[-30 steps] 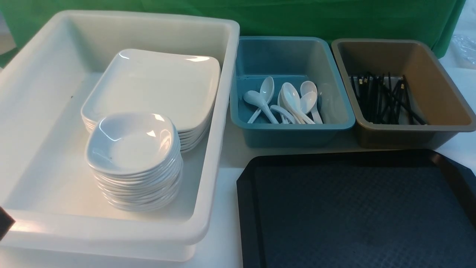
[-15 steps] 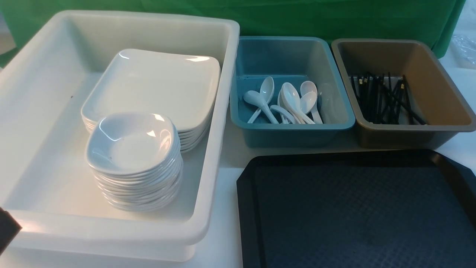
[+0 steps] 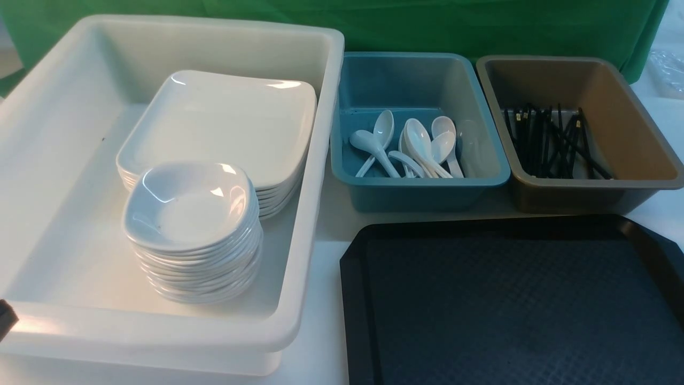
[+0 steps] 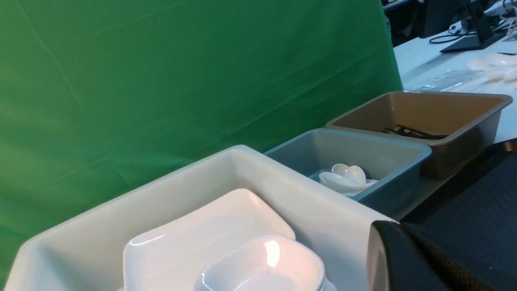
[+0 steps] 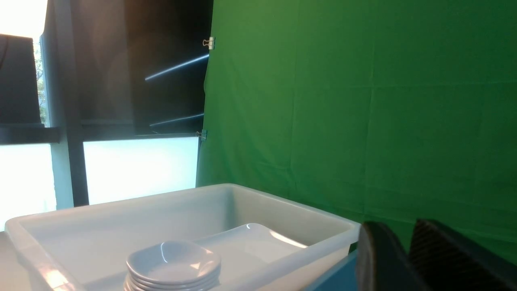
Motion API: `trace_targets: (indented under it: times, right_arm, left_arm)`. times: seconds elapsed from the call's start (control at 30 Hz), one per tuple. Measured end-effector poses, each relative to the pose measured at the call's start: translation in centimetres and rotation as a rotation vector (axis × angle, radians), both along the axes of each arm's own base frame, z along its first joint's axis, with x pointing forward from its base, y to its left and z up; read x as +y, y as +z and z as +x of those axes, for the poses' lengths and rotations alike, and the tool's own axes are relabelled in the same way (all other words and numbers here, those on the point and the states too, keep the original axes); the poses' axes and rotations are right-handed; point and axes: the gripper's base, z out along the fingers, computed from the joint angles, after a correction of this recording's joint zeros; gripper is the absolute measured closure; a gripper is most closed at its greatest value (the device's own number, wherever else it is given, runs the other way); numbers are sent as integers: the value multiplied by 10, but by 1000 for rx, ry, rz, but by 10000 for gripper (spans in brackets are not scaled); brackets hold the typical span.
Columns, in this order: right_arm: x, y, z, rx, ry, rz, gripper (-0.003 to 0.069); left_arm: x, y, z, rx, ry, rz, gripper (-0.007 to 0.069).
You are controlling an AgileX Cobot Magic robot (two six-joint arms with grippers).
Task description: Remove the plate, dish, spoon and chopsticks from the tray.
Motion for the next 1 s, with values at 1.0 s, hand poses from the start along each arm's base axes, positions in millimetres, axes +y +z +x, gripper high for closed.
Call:
trace_targets:
  times: [1.0]
  right_arm:
    - [0, 0, 0, 0, 0, 0, 431]
  left_arm:
    - [12, -16, 14, 63, 266, -205, 621]
